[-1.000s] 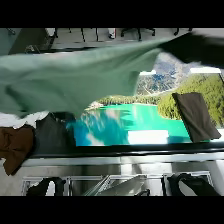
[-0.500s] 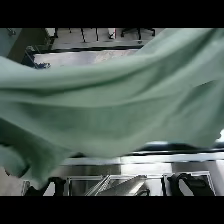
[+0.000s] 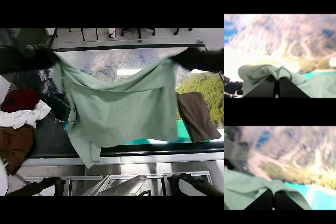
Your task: Fold the shirts.
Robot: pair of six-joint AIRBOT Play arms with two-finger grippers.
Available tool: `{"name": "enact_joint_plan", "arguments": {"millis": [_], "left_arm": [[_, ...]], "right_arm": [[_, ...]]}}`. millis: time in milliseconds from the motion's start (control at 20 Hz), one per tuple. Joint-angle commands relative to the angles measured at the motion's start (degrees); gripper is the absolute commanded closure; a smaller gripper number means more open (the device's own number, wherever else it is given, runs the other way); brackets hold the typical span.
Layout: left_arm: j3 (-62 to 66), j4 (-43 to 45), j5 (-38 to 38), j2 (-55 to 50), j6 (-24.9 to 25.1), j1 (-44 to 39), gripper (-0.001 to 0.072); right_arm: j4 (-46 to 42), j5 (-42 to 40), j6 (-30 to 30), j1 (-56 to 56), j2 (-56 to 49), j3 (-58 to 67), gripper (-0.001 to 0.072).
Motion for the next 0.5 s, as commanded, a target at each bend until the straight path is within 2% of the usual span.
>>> {"name": "enact_joint_plan", "arguments": {"millis": [0,150,200,250,300,350,450], "left_arm": [[3.17,1.01,-4.66,-19.8,1.84,-1.53,0.0694],[15.43,-1.73,1.95,-32.63,1.77,-1.46,0.0693],[18.78,-1.22,4.81,-34.73,1.77,-1.4,0.0654],[20.96,-0.79,7.17,-35.6,1.77,-0.96,0.0333],[21.46,-0.85,8.5,-35.08,1.66,-0.22,0.0033],[21.38,-0.85,9.84,-33.83,1.49,0.96,0.0001],[21.31,-0.85,15.12,-30.01,1.16,4.96,0.0001]], "right_arm": [[-0.52,12.31,-0.81,-0.07,-14.25,-11.06,0.0695],[2.12,15.02,-0.81,-0.07,-23.5,-9.51,0.0694],[1.9,14.82,-0.81,-0.09,-25.11,-8.2,0.0667],[1.81,14.34,-0.81,-0.48,-25.73,-7.08,0.0504],[1.64,13.46,-0.81,-1.33,-25.59,-5.97,0.0308],[1.16,11.06,-0.85,-2.62,-25.22,-4.42,0.0283],[-2.93,3.65,-0.83,-6.51,-23.76,-1.14,0.0283]]}}
